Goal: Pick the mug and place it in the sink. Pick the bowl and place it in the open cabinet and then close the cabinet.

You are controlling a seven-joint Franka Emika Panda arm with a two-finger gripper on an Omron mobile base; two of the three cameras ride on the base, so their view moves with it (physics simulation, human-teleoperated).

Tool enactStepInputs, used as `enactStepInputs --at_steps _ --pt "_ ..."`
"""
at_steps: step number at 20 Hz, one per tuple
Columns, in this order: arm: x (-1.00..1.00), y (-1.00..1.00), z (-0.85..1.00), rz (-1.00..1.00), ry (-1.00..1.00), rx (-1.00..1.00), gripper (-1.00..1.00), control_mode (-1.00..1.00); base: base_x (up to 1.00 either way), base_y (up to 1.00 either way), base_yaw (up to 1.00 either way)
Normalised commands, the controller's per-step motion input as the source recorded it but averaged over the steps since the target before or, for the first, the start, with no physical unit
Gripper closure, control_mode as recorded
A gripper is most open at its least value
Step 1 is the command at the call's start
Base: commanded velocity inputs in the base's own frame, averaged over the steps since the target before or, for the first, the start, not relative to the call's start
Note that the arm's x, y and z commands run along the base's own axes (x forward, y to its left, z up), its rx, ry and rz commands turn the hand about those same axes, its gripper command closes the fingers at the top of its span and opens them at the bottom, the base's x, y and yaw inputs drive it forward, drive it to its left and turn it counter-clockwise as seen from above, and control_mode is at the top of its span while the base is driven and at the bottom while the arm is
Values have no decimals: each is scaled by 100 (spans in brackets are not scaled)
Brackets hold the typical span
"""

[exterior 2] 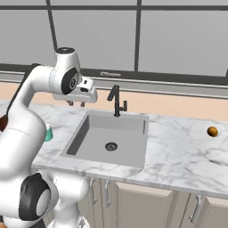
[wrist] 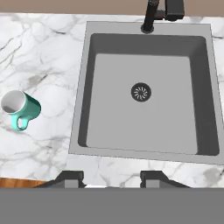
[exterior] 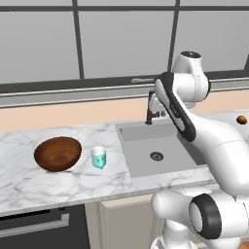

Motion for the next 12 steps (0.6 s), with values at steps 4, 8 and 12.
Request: enactStepInputs --at_steps 4,8,12 --pt "-16 28 0 1 -3 0 -100 -100 0 0 0" --pt "-30 38 -6 0 0 5 -100 -100 0 0 0" --pt "-32 27 -12 0 0 6 -100 -100 0 0 0"
